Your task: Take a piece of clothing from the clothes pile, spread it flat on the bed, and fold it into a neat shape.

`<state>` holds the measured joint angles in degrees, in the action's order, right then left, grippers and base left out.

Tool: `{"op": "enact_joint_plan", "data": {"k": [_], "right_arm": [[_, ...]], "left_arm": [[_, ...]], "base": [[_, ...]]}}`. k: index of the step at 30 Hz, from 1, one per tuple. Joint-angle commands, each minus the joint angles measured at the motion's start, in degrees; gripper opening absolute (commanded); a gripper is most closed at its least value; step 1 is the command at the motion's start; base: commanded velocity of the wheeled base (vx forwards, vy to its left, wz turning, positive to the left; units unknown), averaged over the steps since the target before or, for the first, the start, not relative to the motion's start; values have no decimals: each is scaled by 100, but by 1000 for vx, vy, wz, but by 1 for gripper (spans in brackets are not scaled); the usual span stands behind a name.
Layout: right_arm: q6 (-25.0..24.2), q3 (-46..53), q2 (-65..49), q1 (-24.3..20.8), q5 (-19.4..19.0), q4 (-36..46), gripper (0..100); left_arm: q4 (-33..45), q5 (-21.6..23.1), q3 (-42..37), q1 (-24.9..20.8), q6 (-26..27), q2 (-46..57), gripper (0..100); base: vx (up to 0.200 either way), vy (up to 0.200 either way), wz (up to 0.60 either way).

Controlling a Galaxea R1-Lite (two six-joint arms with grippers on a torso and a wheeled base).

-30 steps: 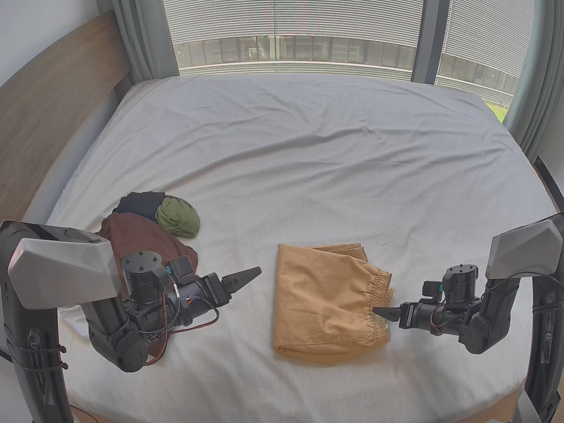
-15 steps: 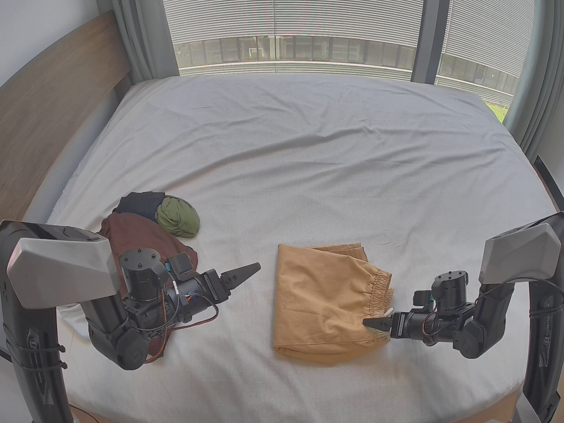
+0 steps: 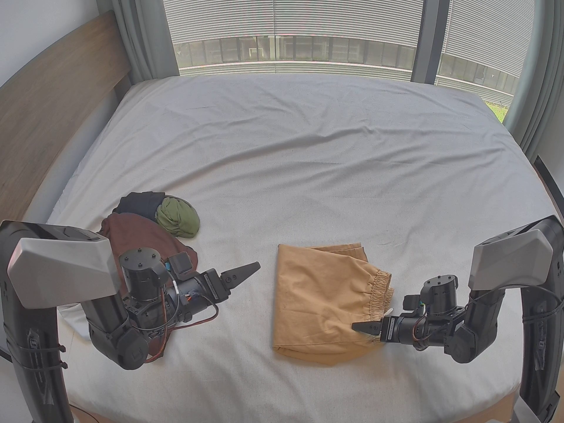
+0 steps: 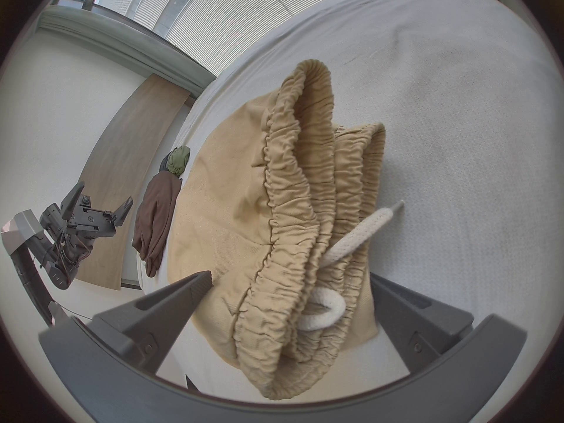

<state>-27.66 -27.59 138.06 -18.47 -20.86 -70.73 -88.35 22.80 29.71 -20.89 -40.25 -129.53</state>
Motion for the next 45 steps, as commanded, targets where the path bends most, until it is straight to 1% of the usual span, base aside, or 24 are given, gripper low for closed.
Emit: {"op": "enact_joint_plan", "data": {"k": [1, 4, 9, 16, 17, 19, 27, 29, 33, 37, 39, 41, 43, 45], "right_arm": [[-11, -10, 46, -8, -103, -2, 100], [-117, 25, 2, -16, -296, -11, 100], [-293, -1, 2, -60, -314, -29, 100], [-301, -10, 37, -60, -322, -99, 100], [-301, -10, 37, -60, -322, -99, 0], [-301, -1, 55, -52, -314, -266, 0], [-301, 25, 46, -60, -322, -310, 0], [-301, 43, 37, -69, -393, -354, 0], [-310, 140, 37, -69, -595, -732, 0], [-328, 219, 46, -104, -630, -1171, 0], [-424, 245, 37, -148, -692, -1417, 0], [-477, 271, 19, -175, -692, -1488, 0], [-697, 324, -33, -333, -692, -1760, 0], [-723, 368, -112, -394, -700, -1769, 0]], "left_arm": [[2, -3, 0, -2, 0, -29, 100], [2, -3, 0, -2, 0, -29, 100], [2, -12, 0, -2, 0, -38, 100], [-7, -12, 26, -2, 0, -38, 100], [-7, -12, 26, -2, 0, -38, 100], [2, -12, 26, -2, 0, -55, 100], [2, -21, 35, 42, 18, -38, 100], [2, -21, 44, 94, 158, -38, 100], [2, -21, 17, 94, 343, -47, 100], [19, -21, 9, 112, 343, -38, 100], [10, -30, 17, 147, 343, -3, 100], [10, -30, 17, 147, 343, 6, 100], [10, -30, 9, 147, 343, 24, 100], [10, -30, 17, 147, 343, 24, 100]], "base": [[0, 0, 0], [0, 0, 0], [0, 0, 0], [0, 0, 0], [0, 0, 0], [0, 0, 0], [0, 0, 0], [0, 0, 0], [0, 0, 0], [0, 0, 0], [0, 0, 0], [0, 0, 0], [0, 0, 0], [0, 0, 0]]}}
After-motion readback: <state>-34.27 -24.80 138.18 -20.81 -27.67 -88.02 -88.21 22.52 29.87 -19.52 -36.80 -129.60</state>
